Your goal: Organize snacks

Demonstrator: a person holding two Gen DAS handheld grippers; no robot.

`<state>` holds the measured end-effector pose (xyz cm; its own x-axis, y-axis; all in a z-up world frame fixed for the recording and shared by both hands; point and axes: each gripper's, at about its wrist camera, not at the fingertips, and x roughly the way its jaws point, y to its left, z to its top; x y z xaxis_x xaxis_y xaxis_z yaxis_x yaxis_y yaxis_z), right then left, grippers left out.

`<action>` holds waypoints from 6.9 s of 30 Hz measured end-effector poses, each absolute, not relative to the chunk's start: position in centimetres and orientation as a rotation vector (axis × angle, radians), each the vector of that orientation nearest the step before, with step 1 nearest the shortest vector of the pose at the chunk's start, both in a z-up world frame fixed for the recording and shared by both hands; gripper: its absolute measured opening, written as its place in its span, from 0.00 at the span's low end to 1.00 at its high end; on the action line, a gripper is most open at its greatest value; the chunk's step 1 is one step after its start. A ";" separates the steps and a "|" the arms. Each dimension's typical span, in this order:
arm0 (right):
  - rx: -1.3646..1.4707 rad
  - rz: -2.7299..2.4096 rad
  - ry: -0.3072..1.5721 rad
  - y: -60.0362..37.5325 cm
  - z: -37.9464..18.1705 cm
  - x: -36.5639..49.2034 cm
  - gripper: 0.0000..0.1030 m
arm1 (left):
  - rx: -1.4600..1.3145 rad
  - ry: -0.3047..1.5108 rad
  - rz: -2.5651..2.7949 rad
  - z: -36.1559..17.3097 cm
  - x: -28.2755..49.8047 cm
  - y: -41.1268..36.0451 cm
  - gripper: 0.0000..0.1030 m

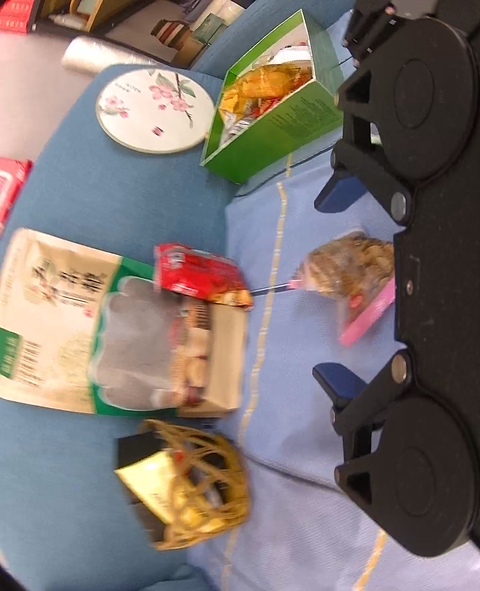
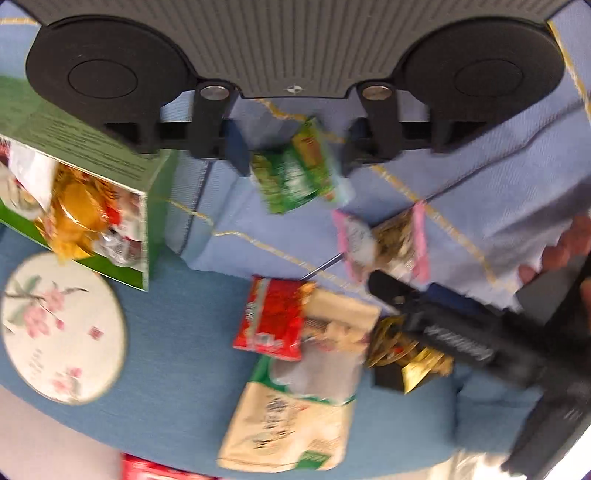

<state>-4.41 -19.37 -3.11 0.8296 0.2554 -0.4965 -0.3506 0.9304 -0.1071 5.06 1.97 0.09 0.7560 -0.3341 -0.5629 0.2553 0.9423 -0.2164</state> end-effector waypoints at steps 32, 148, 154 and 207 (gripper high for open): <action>0.163 0.236 0.547 -21.2 -2.4 -1.0 0.61 | -0.177 0.714 -0.474 -1.4 5.5 0.9 0.65; 0.123 0.152 0.422 -28.0 0.6 -1.0 1.00 | -0.249 0.738 -0.646 -0.2 1.3 -2.7 1.00; 0.282 0.235 0.533 -28.1 -1.2 -2.2 1.00 | -0.456 0.862 -0.558 -2.2 3.9 0.4 1.00; 0.258 0.210 0.301 -32.7 1.9 -3.6 0.58 | -0.254 0.649 -0.763 6.5 7.4 -13.8 0.25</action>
